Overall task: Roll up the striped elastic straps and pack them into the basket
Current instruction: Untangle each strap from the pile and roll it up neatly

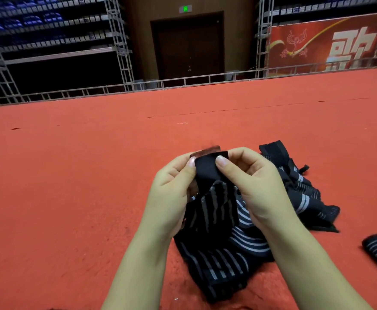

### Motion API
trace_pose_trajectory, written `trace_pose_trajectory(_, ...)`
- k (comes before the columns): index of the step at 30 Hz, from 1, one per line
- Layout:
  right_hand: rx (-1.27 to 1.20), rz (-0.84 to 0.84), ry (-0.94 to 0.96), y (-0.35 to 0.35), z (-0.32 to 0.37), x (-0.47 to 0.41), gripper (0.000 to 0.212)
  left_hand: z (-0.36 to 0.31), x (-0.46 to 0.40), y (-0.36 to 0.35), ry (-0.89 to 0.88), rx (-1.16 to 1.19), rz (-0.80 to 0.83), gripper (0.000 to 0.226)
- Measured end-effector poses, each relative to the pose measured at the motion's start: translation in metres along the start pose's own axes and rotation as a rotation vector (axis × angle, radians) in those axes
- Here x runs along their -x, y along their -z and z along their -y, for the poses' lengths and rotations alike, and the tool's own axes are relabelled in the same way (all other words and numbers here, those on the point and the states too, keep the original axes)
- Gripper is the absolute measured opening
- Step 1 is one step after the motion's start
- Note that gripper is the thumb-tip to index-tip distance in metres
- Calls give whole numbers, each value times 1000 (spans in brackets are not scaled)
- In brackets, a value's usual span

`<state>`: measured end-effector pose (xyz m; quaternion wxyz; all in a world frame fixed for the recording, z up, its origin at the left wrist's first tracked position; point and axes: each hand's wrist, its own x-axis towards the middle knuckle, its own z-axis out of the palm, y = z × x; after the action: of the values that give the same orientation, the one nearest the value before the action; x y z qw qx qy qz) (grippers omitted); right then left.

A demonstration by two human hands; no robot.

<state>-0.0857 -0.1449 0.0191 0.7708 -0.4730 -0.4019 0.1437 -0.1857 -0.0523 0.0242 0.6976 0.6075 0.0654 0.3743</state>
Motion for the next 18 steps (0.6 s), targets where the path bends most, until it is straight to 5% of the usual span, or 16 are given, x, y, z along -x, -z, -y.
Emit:
trace_pose_trajectory(7, 38, -35, 43, -1, -1, 2, 21, 0, 3, -4, -39, 46, 29, 32)
trace_pose_trajectory(18, 40, -71, 21, -4, -5, 5, 9, 10, 6, -6, -107, 25, 11, 28)
